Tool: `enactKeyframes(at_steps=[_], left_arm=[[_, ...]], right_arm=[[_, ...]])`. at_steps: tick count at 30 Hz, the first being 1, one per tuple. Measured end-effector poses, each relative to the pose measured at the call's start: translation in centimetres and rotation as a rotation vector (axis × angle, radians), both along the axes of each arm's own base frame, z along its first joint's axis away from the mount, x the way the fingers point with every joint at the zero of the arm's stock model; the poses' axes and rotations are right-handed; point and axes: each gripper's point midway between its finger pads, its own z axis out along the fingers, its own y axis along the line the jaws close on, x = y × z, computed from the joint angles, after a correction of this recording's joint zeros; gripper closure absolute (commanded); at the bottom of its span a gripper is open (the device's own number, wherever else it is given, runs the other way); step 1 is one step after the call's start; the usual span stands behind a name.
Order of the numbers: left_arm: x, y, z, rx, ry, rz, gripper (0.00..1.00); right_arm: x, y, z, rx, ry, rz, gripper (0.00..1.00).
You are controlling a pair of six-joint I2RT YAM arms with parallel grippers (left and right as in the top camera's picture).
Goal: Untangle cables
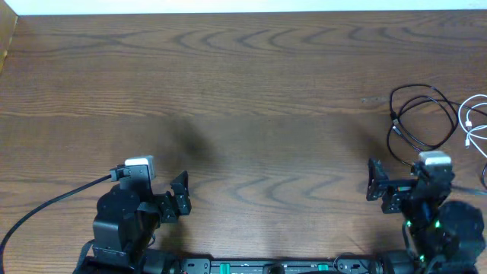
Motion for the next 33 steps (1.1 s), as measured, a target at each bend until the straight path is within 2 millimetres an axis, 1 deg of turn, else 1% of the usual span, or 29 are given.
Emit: enactKeyframes(at_steps=[2,13,16,19,21,26,29,30,31,32,33], left_arm=[[0.0,0.0,0.0,0.000,0.000,0.000,0.06],[0.0,0.0,0.0,0.000,0.001,0.000,0.06],[0.0,0.0,0.0,0.000,0.000,0.000,0.06],[0.0,0.0,0.0,0.000,0.000,0.000,0.06],[0.0,0.0,0.0,0.000,0.000,0.000,0.06],[0.0,0.0,0.0,0.000,0.001,0.000,0.06],[0.0,0.0,0.0,0.000,0.001,0.000,0.06],[0.0,0.0,0.0,0.000,0.002,0.000,0.06],[0.0,0.0,0.0,0.000,0.001,0.000,0.06],[0.0,0.0,0.0,0.000,0.002,0.000,0.06],[0.0,0.0,0.0,0.000,0.001,0.000,0.06]], right_arm=[[0.1,0.1,-0.5,0.006,-0.060,0.003,0.01],[1.9,1.1,0.5,0.039,-0.413,0.042,0.01],[2.2,1.3,0.4,0.050,-0.502,0.050,0.01],[2.4,1.5,0.2,0.057,-0.555,0.054,0.01],[2.7,1.4,-1.2,0.055,-0.534,0.050,0.01],[3.0,1.2,-3.0,0.020,-0.471,0.031,0.01],[3.3,1.0,-5.9,-0.025,-0.355,0.024,0.01],[3.3,0.9,-7.3,-0.041,-0.303,0.023,0.01],[3.3,0.9,-8.0,-0.052,-0.272,0.024,0.01],[3.3,0.9,-8.4,-0.062,-0.259,0.026,0.01],[3.3,0.9,-8.3,-0.069,-0.262,0.027,0.01]])
